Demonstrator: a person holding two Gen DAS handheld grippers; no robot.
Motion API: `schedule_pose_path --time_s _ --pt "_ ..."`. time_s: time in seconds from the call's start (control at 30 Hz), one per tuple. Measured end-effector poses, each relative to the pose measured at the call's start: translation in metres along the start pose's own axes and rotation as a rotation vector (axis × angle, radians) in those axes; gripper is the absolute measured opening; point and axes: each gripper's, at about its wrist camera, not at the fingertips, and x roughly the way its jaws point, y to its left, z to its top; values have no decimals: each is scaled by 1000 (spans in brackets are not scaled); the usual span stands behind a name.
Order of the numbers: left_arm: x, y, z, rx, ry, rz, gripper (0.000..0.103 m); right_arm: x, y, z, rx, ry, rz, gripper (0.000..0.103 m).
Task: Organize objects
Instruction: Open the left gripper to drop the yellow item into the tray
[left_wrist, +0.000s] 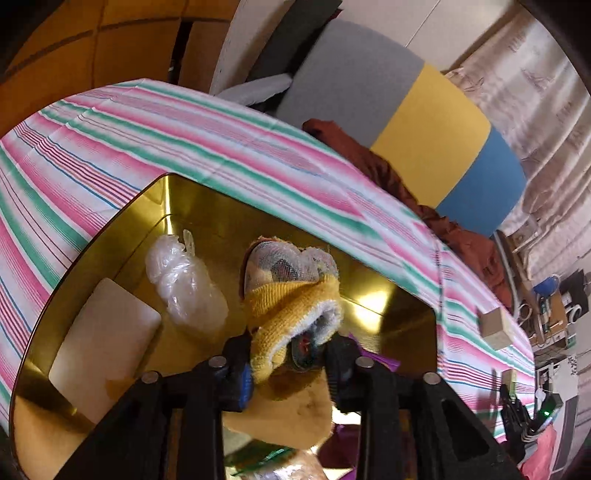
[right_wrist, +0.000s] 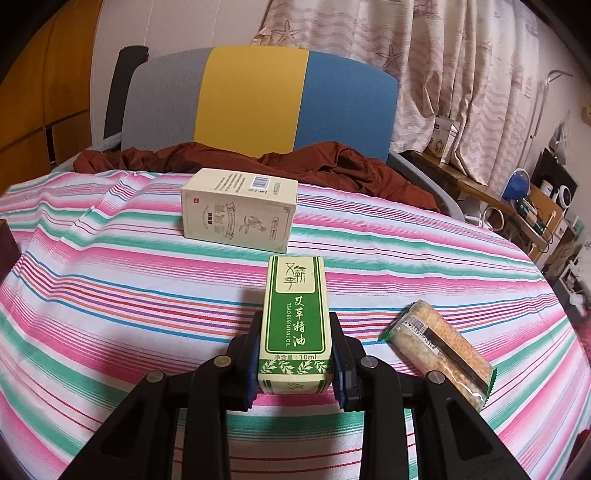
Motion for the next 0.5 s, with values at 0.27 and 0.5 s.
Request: schedule_pose_path --time_s 0.27,0.5 --pt "-7 7 -4 -43 -32 3 72 1 3 0 -19 7 -8 31" --pt "-40 10 -27 -87 -61 -56 72 0 3 -1 -17 0 -10 31"
